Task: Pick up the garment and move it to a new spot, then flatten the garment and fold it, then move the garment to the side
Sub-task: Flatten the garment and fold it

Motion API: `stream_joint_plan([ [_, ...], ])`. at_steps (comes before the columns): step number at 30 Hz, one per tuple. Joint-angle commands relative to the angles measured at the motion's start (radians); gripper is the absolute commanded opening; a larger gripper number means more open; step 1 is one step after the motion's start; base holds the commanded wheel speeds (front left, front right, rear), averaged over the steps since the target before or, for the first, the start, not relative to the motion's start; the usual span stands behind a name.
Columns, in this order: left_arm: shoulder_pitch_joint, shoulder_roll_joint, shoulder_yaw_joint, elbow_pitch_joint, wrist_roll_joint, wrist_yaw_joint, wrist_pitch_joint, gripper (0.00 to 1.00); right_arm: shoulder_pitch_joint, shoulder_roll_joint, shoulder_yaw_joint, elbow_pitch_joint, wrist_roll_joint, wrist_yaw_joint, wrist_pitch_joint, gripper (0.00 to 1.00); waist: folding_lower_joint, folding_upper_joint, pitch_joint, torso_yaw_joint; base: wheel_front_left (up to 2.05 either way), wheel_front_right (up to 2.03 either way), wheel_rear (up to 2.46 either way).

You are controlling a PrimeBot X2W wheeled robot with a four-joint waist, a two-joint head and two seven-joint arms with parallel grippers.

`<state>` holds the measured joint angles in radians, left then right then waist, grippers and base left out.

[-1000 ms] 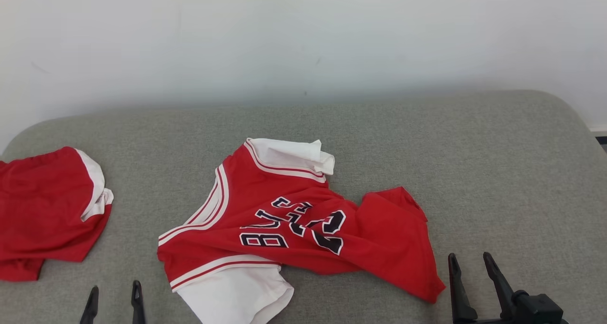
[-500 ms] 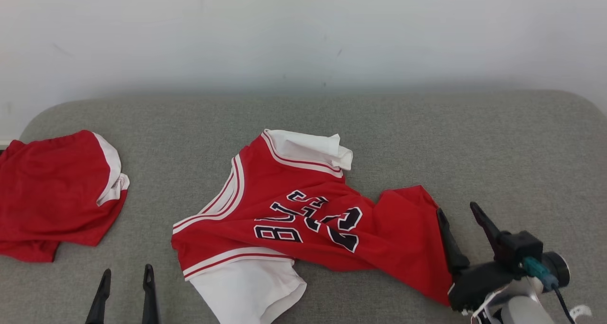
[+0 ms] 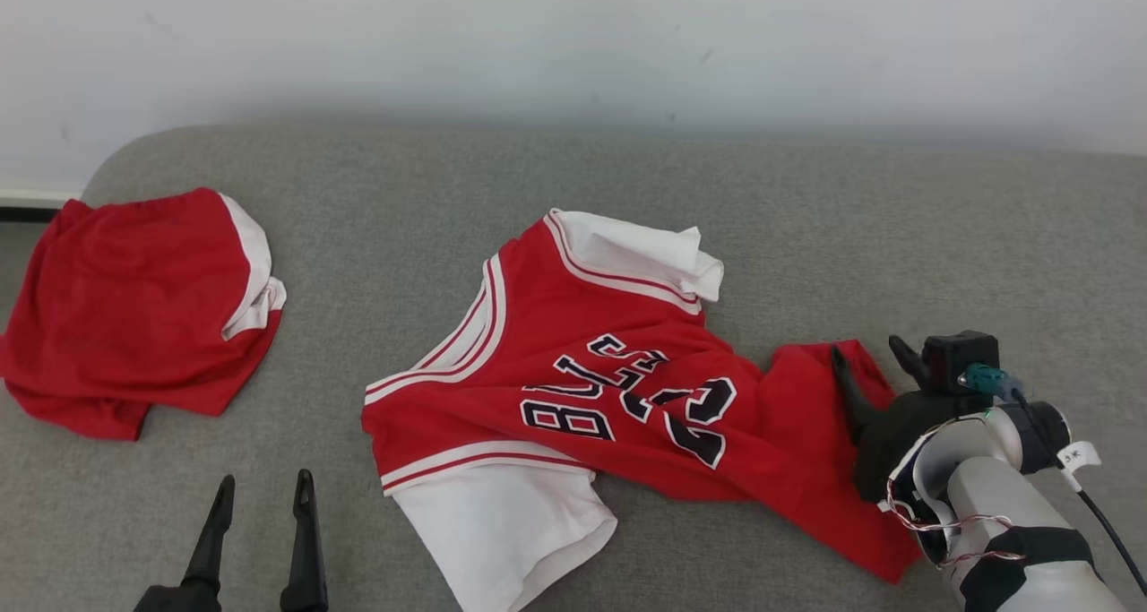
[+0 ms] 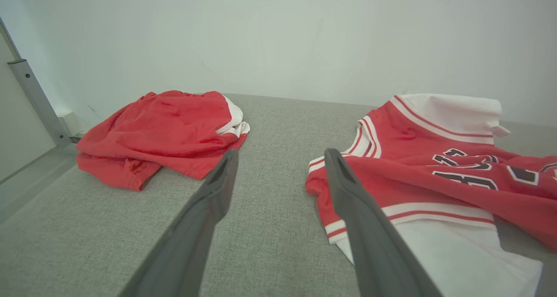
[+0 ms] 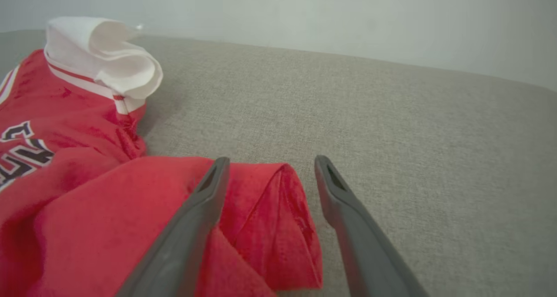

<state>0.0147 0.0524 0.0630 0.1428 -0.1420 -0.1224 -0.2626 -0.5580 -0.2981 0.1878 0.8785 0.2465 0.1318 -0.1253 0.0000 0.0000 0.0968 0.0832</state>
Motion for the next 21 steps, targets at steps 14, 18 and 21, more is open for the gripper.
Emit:
stream_joint_plan([
  [14, -0.018, -0.003, -0.004, 0.015, -0.014, 0.006, -0.003, 1.00, -0.119, -0.030, 0.114, 0.136, 0.107, -0.002, -0.046, 0.00, 0.0000, 0.0000, 0.019, 0.003, 0.00, 0.00, 0.00],
  [18, -0.022, -0.003, -0.011, 0.019, -0.015, 0.007, -0.003, 1.00, -0.176, -0.060, 0.116, 0.113, 0.134, -0.002, -0.104, 0.00, 0.0000, 0.0000, 0.022, 0.002, 0.00, 0.00, 0.00],
  [21, -0.029, -0.002, -0.021, 0.021, -0.018, 0.006, -0.003, 1.00, -0.224, -0.099, 0.112, 0.103, 0.140, -0.002, -0.124, 0.00, 0.0000, 0.0000, 0.028, 0.011, 0.00, 0.00, 0.00],
])
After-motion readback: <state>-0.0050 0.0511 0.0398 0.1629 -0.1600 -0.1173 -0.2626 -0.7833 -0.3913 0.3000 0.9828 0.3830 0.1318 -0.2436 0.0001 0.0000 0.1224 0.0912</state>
